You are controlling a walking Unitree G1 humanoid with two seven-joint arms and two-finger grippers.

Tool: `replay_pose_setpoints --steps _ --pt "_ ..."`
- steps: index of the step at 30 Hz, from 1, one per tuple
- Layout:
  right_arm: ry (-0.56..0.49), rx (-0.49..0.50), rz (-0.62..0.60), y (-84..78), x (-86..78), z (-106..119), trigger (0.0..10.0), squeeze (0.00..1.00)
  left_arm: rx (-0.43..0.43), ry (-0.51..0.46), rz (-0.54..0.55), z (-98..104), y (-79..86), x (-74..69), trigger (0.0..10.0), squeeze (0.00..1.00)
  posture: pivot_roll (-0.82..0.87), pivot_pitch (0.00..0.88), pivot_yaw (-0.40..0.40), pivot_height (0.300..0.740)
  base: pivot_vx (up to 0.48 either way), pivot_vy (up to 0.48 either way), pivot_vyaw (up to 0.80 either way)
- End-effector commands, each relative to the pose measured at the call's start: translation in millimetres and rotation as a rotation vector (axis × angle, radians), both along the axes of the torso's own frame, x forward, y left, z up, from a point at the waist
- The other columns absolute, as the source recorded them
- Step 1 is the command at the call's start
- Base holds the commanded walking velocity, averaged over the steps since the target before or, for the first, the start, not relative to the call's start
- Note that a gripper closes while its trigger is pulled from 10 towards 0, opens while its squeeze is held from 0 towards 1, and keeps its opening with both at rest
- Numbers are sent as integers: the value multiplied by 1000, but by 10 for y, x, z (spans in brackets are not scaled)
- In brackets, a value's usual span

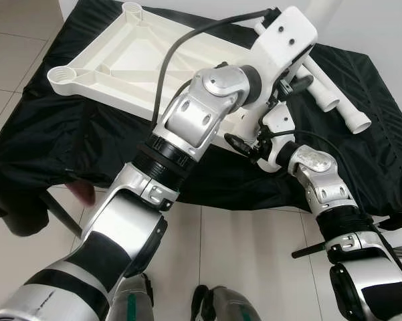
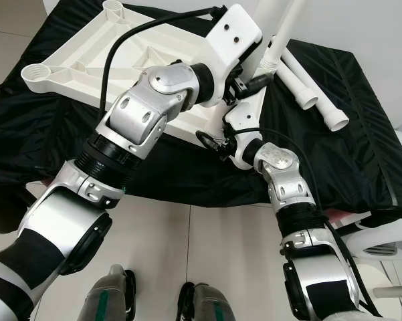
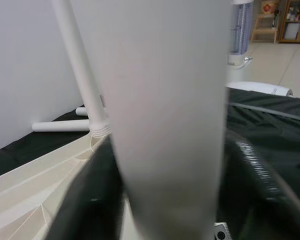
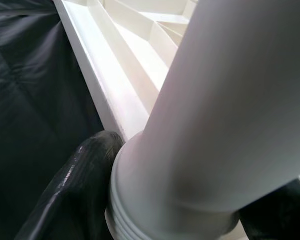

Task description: Building children table

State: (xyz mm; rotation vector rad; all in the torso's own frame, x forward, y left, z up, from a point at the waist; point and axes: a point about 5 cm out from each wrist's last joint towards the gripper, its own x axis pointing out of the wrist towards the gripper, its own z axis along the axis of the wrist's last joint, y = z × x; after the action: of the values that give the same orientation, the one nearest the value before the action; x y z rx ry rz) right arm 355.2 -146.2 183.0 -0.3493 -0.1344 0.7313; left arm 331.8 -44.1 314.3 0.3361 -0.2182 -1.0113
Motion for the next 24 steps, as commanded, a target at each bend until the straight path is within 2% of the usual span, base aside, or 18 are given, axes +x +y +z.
replay_pose_setpoints --steps 1,16,17,18,24 --pt "-8 -13 -21 -65 -3 2 10000 0 30 4 -61 -4 -127 -79 0 0 119 89 -108 740 0 0 0" --pt "2 25 -72 -88 3 -40 10000 0 25 -6 -50 42 -104 -55 0 0 120 95 -104 740 0 0 0" --pt "13 45 -78 -96 10 -46 10000 0 31 -11 -43 46 -104 -48 7529 0 120 95 -104 740 0 0 0" --pt "30 72 -85 -111 15 -50 10000 1000 34 -10 -37 54 -106 -39 10000 0 120 99 -105 740 0 0 0" --pt "28 143 -71 -80 -8 -23 10000 1000 9 -11 -4 107 -75 -1 10000 0 123 104 -106 740 0 0 0"
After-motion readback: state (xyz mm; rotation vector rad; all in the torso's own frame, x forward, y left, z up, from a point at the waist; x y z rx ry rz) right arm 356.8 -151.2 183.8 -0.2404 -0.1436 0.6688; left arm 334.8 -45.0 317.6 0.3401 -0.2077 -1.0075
